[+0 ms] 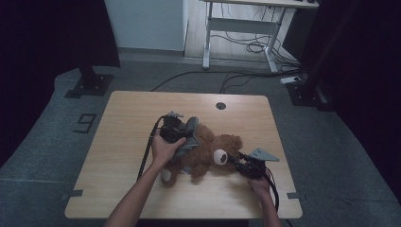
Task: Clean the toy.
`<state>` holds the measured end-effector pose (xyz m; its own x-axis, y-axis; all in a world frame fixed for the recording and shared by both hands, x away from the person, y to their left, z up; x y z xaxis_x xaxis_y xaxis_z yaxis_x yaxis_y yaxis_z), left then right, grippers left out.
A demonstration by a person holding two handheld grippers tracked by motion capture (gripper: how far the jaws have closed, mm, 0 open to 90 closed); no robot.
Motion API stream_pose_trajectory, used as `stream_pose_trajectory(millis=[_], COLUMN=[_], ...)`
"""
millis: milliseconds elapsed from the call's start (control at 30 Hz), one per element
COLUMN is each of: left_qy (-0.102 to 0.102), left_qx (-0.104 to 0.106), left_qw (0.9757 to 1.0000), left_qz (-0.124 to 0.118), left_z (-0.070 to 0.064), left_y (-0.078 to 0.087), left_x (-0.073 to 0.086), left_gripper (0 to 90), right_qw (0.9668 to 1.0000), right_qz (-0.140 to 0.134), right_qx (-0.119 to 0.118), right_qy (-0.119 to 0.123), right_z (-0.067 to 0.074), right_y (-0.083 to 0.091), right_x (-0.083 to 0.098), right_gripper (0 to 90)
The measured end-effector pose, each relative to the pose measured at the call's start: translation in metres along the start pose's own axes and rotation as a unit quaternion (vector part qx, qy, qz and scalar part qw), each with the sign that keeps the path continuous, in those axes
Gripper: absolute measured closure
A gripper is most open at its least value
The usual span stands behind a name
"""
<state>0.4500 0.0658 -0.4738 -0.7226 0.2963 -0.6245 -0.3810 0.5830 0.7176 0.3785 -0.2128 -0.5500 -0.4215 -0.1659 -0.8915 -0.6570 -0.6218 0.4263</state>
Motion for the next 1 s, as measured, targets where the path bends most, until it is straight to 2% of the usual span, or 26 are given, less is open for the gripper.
stream_pose_trajectory(millis=[67, 133, 267, 367, 433, 533, 600, 700, 833, 900, 1000], left_qy=[0.000, -0.007, -0.017, -0.019, -0.023, -0.034, -0.037, -0.038, -0.035, -0.036, -0.040], left_qx=[0.006, 0.002, 0.001, 0.005, 0.006, 0.005, 0.008, 0.016, 0.030, 0.033, 0.034], left_qw=[1.0000, 0.9999, 0.9993, 0.9988, 0.9984, 0.9979, 0.9975, 0.9970, 0.9964, 0.9961, 0.9956], left_qz=[-0.006, -0.014, -0.034, -0.045, -0.050, -0.055, -0.059, -0.066, -0.072, -0.074, -0.078], left_z=[0.000, -0.002, -0.005, -0.006, -0.008, -0.013, -0.015, -0.016, -0.016, -0.018, -0.020], left_y=[0.003, 0.004, 0.008, 0.012, 0.013, 0.017, 0.019, 0.021, 0.022, 0.022, 0.023], left_x=[0.006, 0.013, 0.028, 0.037, 0.043, 0.050, 0.055, 0.061, 0.067, 0.069, 0.071], left_gripper=[78.4, 78.7, 79.2, 79.4, 79.6, 79.6, 79.7, 79.7, 79.7, 79.7, 79.7], right_qw=[1.0000, 1.0000, 0.9998, 0.9999, 0.9999, 0.9998, 0.9999, 0.9994, 0.9963, 0.9940, 0.9942], right_qz=[0.000, 0.002, 0.004, 0.011, 0.005, -0.008, -0.003, 0.030, 0.073, 0.093, 0.092], right_qx=[0.001, 0.002, 0.005, -0.002, -0.012, -0.014, -0.012, -0.017, -0.044, -0.047, -0.046], right_qy=[0.004, 0.007, 0.018, 0.012, 0.002, -0.008, -0.008, -0.006, -0.013, -0.031, -0.030], right_z=[0.001, 0.003, 0.007, 0.007, 0.007, 0.008, 0.009, 0.011, 0.013, 0.014, 0.016], right_y=[0.001, 0.002, 0.008, 0.012, 0.016, 0.021, 0.018, 0.007, -0.011, -0.017, -0.017], right_x=[0.000, -0.001, -0.003, -0.007, -0.012, -0.026, -0.035, -0.040, -0.037, -0.033, -0.030], right_gripper=[56.6, 52.9, 37.7, 28.1, 23.8, 17.1, 13.4, 10.4, 4.9, 8.0, 19.6])
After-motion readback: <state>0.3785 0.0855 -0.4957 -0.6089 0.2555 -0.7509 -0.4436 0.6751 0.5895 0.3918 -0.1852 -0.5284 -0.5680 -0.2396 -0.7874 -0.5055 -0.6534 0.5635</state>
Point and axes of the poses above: each handheld gripper's, and its own axes: y roughly backward along the jaws, x roughly out of its underside, z roughly to its left, the point moved 4 cm from there along -y, roughly forward along the jaws, and after that the axes turned 5 degrees about z, right-handed, at the moved point
